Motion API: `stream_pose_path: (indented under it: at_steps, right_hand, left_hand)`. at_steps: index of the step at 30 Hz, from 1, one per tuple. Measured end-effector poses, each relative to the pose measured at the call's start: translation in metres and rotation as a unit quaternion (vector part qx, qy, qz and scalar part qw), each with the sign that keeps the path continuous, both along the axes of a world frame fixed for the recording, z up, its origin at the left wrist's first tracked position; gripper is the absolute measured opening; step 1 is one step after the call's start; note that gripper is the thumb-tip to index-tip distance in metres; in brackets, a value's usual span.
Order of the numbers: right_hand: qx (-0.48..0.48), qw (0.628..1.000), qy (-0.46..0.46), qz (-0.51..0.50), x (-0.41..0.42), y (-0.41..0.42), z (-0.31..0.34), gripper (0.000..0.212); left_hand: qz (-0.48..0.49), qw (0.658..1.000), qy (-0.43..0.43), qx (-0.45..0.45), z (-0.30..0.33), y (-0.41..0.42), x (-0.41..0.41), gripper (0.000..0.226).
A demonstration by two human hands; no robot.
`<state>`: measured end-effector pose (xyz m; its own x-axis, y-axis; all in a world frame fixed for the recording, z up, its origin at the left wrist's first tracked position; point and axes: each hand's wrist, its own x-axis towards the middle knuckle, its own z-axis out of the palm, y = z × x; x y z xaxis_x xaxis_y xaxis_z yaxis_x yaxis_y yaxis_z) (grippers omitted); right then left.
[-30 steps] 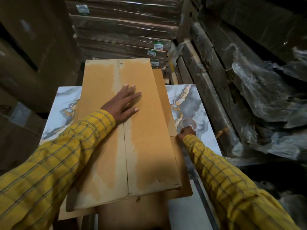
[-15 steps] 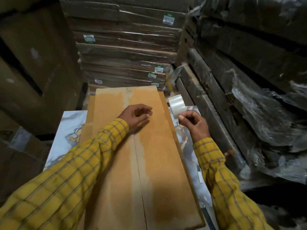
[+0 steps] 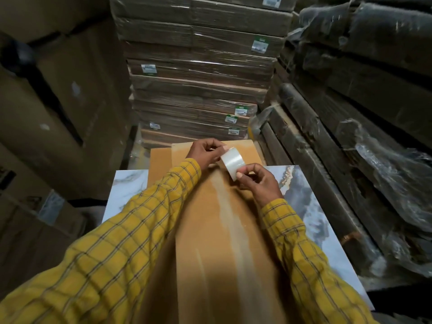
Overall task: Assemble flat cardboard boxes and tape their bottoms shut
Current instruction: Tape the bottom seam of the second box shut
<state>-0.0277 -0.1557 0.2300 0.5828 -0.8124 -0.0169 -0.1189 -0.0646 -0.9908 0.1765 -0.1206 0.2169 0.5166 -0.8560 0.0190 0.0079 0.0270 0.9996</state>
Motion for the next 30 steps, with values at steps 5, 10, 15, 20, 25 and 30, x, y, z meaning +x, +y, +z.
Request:
stream_pose_path:
  at_steps: [5, 10, 15, 20, 25, 30]
  right_hand:
    - [-0.028, 0.999, 0.029, -0.008, 0.032, -0.01, -0.004, 0.047]
    - [-0.064, 0.984, 0.163, -0.033, 0.059, -0.027, -0.015, 0.027]
    - [-0.119, 0.98, 0.137, -0.077, 0.076, -0.023, -0.009, 0.042]
    - [-0.125, 0.973, 0.157, -0.116, 0.083, -0.023, 0.002, 0.045]
    - [-0.099, 0.976, 0.165, -0.106, 0.073, -0.025, -0.008, 0.038]
    - [-0.116, 0.959, 0.235, -0.108, 0.086, -0.037, 0.012, 0.037]
  left_hand:
    - [0.005, 0.995, -0.103, 0.013, -0.001, -0.015, 0.027, 0.008]
    - [-0.006, 0.986, -0.155, 0.057, -0.004, -0.032, 0.056, 0.007]
    - [0.024, 0.978, -0.194, 0.07, -0.008, -0.049, 0.067, 0.012]
    - [0.067, 0.979, -0.18, 0.075, -0.01, -0.062, 0.072, 0.012]
    - [0.067, 0.97, -0.207, 0.107, -0.016, -0.065, 0.076, 0.013]
    - [0.088, 0.964, -0.205, 0.146, -0.022, -0.076, 0.088, 0.016]
